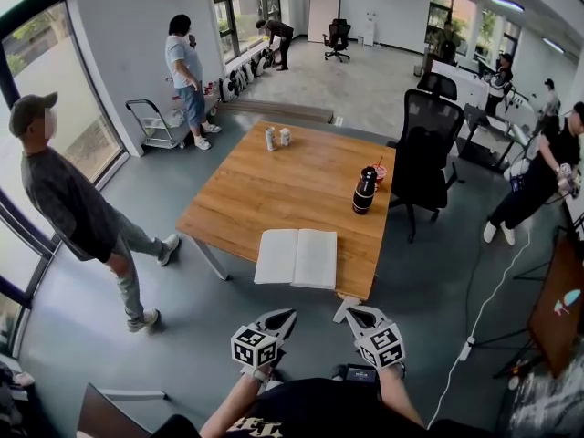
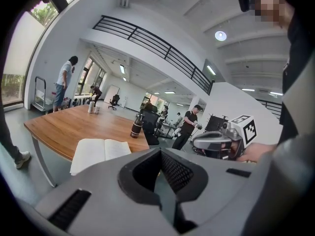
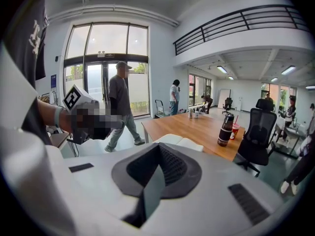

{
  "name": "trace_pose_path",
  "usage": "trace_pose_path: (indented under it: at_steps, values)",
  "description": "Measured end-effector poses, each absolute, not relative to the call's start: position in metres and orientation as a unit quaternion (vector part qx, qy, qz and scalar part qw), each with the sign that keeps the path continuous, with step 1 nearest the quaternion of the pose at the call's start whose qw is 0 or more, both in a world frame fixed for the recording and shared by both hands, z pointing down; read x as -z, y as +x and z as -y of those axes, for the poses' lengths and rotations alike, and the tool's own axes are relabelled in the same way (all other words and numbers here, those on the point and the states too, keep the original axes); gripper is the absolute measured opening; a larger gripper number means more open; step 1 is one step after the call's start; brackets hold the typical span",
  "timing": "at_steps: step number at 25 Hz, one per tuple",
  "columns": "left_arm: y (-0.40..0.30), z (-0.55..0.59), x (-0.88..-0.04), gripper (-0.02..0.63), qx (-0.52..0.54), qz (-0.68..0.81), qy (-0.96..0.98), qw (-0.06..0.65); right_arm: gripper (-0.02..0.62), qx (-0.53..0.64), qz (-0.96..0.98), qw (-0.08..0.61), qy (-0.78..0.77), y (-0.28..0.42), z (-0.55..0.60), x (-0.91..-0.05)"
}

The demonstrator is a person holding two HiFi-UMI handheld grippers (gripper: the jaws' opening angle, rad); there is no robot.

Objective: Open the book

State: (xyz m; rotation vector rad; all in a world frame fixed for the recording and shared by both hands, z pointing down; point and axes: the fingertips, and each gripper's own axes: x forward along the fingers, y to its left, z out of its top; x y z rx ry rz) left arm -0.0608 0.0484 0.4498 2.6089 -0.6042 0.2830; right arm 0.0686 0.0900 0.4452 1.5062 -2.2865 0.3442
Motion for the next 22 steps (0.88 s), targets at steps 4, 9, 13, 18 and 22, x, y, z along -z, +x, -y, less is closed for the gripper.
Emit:
trace_pose_path:
  at_steps: [4, 9, 13, 18, 22]
  values:
    - [-0.0615, -0.0499, -0.45, 0.005, -0.103, 0.217, 0.944, 0.224, -0.014, -0.121, 0.815, 0.192, 0.532, 0.0658, -0.0892, -0.4448]
    - [-0.0624, -0.0497, -0.4475, 0.005, -0.104, 0.218, 0.944, 0.224, -0.014, -0.125, 0.816, 0.194, 0.53, 0.0634, -0.0886, -0.4433]
    - [-0.064, -0.0499, -0.4462, 0.005, -0.105, 0.219, 0.944, 0.224, -0.014, -0.124, 0.819, 0.194, 0.526, 0.0603, -0.0883, -0.443]
    - [-0.0651, -0.049, -0.4481, 0.005, -0.106, 0.22, 0.943, 0.226, -0.014, -0.125, 0.82, 0.196, 0.523, 0.0584, -0.0866, -0.4443]
    - [-0.0649, -0.0487, -0.4498, 0.005, -0.106, 0.221, 0.942, 0.228, -0.014, -0.126, 0.821, 0.2, 0.52, 0.0578, -0.087, -0.4455]
